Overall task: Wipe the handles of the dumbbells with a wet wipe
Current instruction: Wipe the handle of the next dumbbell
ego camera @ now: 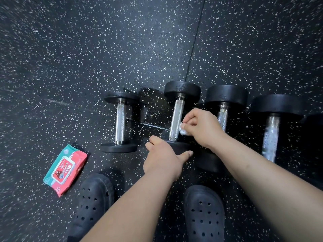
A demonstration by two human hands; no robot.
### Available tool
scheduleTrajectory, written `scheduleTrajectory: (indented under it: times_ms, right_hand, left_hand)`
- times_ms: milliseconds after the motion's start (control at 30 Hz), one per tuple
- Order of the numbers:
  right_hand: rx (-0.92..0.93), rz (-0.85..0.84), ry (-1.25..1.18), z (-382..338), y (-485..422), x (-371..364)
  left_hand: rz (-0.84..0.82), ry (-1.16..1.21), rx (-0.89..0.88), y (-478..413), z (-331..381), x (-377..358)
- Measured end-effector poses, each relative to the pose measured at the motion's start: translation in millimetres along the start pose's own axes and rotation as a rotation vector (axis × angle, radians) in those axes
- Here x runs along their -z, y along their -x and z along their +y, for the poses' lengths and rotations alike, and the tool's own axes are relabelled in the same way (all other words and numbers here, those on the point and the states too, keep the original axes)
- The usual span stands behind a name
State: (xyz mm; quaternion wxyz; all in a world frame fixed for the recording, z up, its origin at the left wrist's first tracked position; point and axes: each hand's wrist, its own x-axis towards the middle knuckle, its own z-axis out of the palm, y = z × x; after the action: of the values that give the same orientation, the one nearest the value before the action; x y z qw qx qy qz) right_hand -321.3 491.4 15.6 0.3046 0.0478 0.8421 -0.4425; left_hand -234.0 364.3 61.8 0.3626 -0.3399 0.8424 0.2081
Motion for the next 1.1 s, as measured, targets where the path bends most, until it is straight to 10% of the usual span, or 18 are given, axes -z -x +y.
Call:
scheduleTrajectory:
  times_ms: [400, 1100]
  right_hand:
    - [-0.009, -0.097, 0.097, 7, -1, -5]
    - [-0.251, -0.450, -0.420, 18, -40, -20]
  left_hand:
    - [-0.004, 0.007, -0.005, 0, -1, -1]
    - [-0.022, 0.022, 0.010, 2, 1, 1]
